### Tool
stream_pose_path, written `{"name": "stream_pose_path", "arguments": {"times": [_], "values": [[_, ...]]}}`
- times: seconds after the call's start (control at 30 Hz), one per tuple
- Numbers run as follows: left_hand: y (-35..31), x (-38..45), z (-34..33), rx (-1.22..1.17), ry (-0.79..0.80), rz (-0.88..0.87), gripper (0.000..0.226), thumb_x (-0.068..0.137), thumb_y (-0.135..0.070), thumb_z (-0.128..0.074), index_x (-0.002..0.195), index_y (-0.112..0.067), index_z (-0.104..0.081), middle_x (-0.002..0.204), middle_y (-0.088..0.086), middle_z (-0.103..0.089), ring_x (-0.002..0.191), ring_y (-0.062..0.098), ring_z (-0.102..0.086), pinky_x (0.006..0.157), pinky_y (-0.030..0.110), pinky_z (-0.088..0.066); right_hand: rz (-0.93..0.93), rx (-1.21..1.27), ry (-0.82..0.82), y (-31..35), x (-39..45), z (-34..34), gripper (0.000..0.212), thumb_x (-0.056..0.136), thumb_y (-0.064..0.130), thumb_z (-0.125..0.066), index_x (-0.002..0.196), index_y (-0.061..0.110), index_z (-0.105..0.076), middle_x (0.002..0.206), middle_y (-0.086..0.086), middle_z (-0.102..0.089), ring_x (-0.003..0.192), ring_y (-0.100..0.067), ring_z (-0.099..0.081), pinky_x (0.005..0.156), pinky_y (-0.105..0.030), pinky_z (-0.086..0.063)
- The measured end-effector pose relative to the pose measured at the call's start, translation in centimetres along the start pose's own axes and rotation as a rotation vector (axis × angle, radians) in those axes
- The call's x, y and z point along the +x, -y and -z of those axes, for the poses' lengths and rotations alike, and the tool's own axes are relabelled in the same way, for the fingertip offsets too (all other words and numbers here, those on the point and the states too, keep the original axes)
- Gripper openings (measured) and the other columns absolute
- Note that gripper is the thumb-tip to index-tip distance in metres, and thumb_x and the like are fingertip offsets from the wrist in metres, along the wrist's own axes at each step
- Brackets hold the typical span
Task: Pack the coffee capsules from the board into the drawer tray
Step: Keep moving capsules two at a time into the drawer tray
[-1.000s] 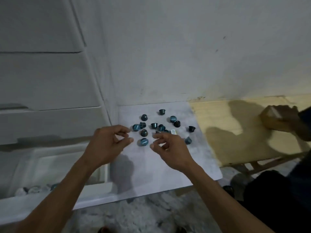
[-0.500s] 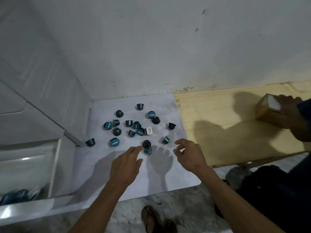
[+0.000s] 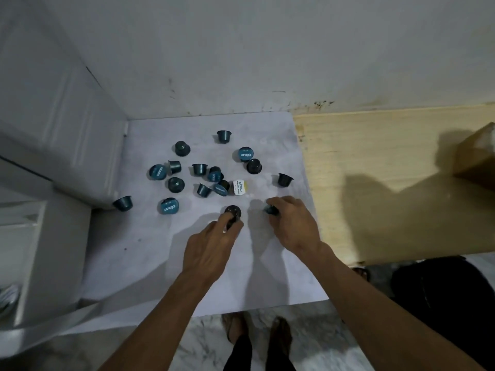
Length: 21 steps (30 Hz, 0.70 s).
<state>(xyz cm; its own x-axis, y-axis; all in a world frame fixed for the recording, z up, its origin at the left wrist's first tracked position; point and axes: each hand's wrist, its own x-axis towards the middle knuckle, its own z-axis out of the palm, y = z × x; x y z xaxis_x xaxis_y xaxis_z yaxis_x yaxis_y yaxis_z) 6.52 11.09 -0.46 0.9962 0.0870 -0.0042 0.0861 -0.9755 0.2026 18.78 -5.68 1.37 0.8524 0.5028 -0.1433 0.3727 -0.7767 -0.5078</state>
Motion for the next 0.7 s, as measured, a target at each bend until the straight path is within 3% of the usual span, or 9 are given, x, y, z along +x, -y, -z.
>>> {"name": "stream_pose_path", "arguments": {"times": [0.2, 0.3, 0.47, 0.63, 0.7], "values": [[-0.2, -0.2, -1.2, -0.06, -0.174, 0.04, 0.037, 0.075, -0.008, -0.079, 0.108, -0.016, -0.062, 0.112, 0.005, -0.062, 0.067, 0.025, -0.064, 0.038, 0.035, -0.051, 0.001, 0.081, -0.13, -1.0, -0.6, -0.9, 0.02, 0.09, 0.023, -0.063, 0.11, 0.021, -0.066, 0.102, -0.001, -0.07, 0.096, -0.026, -0.058, 0.072, -0.039, -0.052], [-0.4, -0.9, -2.0, -0.184, -0.306, 0.168, 0.021, 0.085, -0.021, -0.072, 0.105, -0.017, -0.066, 0.11, 0.0, -0.067, 0.066, 0.022, -0.066, 0.046, 0.036, -0.054, -0.017, 0.178, -0.194, -1.4, -1.5, -1.8, 0.022, 0.085, 0.024, -0.07, 0.107, 0.024, -0.065, 0.091, 0.001, -0.07, 0.092, -0.022, -0.059, 0.07, -0.036, -0.052], [-0.8, -2.6, -2.8, -0.451, -0.411, 0.405, 0.028, 0.082, -0.026, -0.077, 0.107, -0.015, -0.069, 0.083, 0.001, -0.071, 0.054, 0.014, -0.059, 0.054, 0.031, -0.054, 0.089, 0.256, -0.334, -2.2, -3.0, -4.1, 0.031, 0.078, 0.02, -0.081, 0.106, 0.017, -0.068, 0.102, 0.001, -0.072, 0.093, -0.018, -0.061, 0.076, -0.037, -0.054], [-0.5, -2.9, -3.5, -0.618, -0.475, 0.433, 0.032, 0.084, -0.03, -0.076, 0.112, -0.018, -0.069, 0.062, -0.002, -0.062, 0.048, 0.012, -0.052, 0.05, 0.031, -0.05, 0.205, 0.245, -0.483, -3.2, -3.6, -5.5, 0.033, 0.079, 0.014, -0.081, 0.108, 0.009, -0.068, 0.106, -0.002, -0.071, 0.096, -0.025, -0.062, 0.079, -0.042, -0.055], [-0.5, -2.8, -3.7, -0.627, -0.506, 0.419, 0.031, 0.083, -0.03, -0.076, 0.112, -0.017, -0.07, 0.064, -0.002, -0.063, 0.048, 0.012, -0.051, 0.049, 0.03, -0.049, 0.204, 0.239, -0.491, -3.3, -3.4, -5.8, 0.031, 0.08, 0.016, -0.08, 0.108, 0.01, -0.068, 0.103, -0.001, -0.071, 0.094, -0.024, -0.061, 0.076, -0.041, -0.055]]}}
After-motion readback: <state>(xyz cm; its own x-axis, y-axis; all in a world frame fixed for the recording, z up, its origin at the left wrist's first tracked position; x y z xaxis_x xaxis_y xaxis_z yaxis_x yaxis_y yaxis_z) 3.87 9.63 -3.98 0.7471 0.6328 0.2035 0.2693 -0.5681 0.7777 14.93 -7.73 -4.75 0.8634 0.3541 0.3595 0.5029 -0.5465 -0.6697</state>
